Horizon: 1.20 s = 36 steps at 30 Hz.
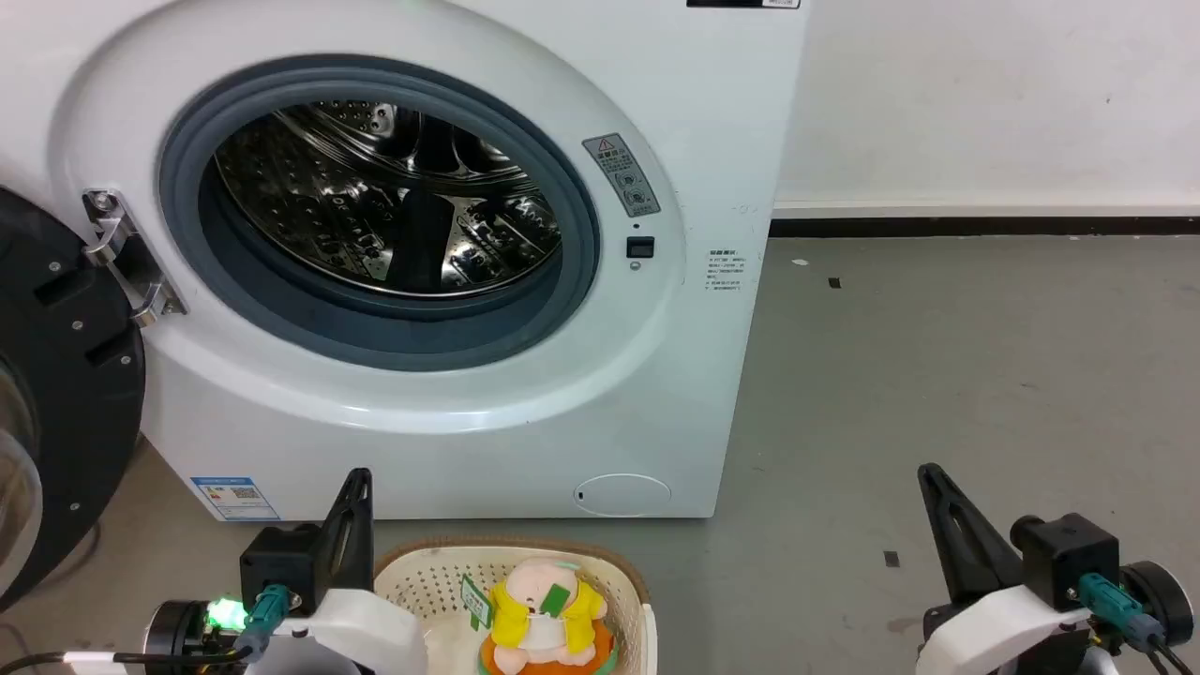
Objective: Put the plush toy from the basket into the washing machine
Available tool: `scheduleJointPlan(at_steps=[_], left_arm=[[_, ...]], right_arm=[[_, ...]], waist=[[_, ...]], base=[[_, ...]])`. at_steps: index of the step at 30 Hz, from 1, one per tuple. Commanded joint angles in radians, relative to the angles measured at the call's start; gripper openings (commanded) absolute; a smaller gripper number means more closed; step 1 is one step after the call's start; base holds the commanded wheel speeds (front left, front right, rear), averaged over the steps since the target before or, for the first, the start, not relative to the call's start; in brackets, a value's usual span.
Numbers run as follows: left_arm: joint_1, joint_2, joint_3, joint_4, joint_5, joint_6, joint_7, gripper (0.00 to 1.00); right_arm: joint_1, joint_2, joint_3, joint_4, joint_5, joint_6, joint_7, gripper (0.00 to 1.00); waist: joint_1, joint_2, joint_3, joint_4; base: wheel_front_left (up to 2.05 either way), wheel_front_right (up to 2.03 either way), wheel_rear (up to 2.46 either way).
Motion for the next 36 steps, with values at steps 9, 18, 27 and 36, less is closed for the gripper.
scheduleJointPlan(at_steps=[9,18,27,36], left_arm=[[0.001,0.0,-0.002,0.001,-0.002,0.002,-0.003,1.0],[0.002,0.0,-0.014,0.004,-0.015,0.007,-0.022,1.0],[-0.007,0.0,-0.03,0.034,-0.026,0.001,-0.042,1.0],[-0.031,0.001,-0.047,0.082,-0.024,-0.009,-0.061,1.0]], right_arm=[[0.001,0.0,0.0,0.0,0.005,0.0,-0.003,1.0],[0.0,0.0,-0.006,-0.001,0.025,0.0,-0.022,1.0],[-0.009,0.0,-0.014,0.001,0.046,0.0,-0.042,1.0],[-0.022,0.0,-0.019,-0.008,0.063,0.0,-0.061,1.0]], waist=[[0.0,0.0,0.0,0.0],[0.0,0.0,0.007,-0.003],[0.0,0.0,0.031,-0.012],[0.0,0.0,0.069,-0.024]], base=[[0.0,0.0,0.0],[0.0,0.0,0.0],[0.0,0.0,0.0],[0.0,0.0,0.0]])
